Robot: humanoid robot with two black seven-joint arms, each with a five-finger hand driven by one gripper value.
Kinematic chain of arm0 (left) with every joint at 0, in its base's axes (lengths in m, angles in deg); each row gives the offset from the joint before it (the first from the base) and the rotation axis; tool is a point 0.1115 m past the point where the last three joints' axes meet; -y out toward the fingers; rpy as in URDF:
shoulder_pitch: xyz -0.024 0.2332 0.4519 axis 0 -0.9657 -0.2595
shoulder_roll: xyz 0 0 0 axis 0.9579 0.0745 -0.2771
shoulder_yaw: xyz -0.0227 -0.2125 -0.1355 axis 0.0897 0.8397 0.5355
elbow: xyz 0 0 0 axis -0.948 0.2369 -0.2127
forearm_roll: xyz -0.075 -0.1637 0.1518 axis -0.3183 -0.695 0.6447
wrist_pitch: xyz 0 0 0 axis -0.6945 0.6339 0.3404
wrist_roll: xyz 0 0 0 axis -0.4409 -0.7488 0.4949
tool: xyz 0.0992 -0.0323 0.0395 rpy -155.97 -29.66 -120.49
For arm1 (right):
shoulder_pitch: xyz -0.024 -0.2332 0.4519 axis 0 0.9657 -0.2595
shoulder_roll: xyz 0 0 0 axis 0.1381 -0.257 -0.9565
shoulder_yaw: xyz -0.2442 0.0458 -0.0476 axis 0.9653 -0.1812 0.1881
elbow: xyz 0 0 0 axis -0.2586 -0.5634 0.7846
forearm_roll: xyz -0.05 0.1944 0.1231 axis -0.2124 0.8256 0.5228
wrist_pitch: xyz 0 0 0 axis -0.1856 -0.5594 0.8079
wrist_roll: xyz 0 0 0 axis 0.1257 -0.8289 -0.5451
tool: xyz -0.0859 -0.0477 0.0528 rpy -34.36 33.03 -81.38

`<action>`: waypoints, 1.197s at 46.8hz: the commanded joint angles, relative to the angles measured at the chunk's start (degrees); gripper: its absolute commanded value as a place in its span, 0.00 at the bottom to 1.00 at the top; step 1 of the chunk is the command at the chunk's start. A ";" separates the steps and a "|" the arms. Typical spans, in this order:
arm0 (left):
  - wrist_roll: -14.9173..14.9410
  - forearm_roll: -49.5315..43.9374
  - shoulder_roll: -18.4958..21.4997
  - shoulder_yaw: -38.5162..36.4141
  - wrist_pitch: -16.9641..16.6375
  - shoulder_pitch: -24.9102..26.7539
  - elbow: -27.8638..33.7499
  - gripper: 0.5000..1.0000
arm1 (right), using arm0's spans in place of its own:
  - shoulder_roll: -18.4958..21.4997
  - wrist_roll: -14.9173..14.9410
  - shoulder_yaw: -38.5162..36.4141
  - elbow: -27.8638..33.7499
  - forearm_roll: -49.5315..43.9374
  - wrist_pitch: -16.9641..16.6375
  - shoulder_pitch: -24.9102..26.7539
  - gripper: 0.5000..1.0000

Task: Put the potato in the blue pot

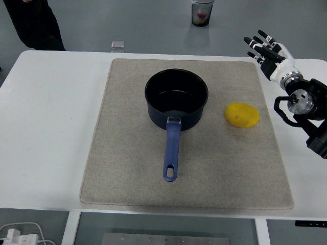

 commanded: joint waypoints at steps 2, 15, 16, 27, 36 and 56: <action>0.18 0.06 0.00 0.09 0.08 0.00 0.00 0.99 | 0.07 0.00 0.02 0.00 -0.04 0.00 0.10 0.86; 0.88 -0.03 0.00 0.09 0.08 0.00 -0.08 0.99 | -0.02 -0.08 0.02 0.00 -0.04 0.00 -0.08 0.86; 0.88 -0.03 0.00 0.09 0.08 0.00 -0.08 0.99 | -0.10 -0.09 0.02 0.00 -0.04 0.00 -0.08 0.86; 0.88 -0.03 0.00 0.09 0.08 0.00 0.00 0.99 | -0.72 0.00 0.20 -0.18 -5.30 -0.26 -0.52 0.86; 0.88 -0.03 0.00 0.09 0.08 0.00 -0.35 0.99 | -1.68 -0.17 0.72 -0.79 -12.42 -4.13 -1.22 0.86; 0.88 -0.03 0.00 0.00 0.08 0.00 0.00 0.99 | -13.98 0.09 14.17 -10.98 -25.52 -14.85 -2.98 0.86</action>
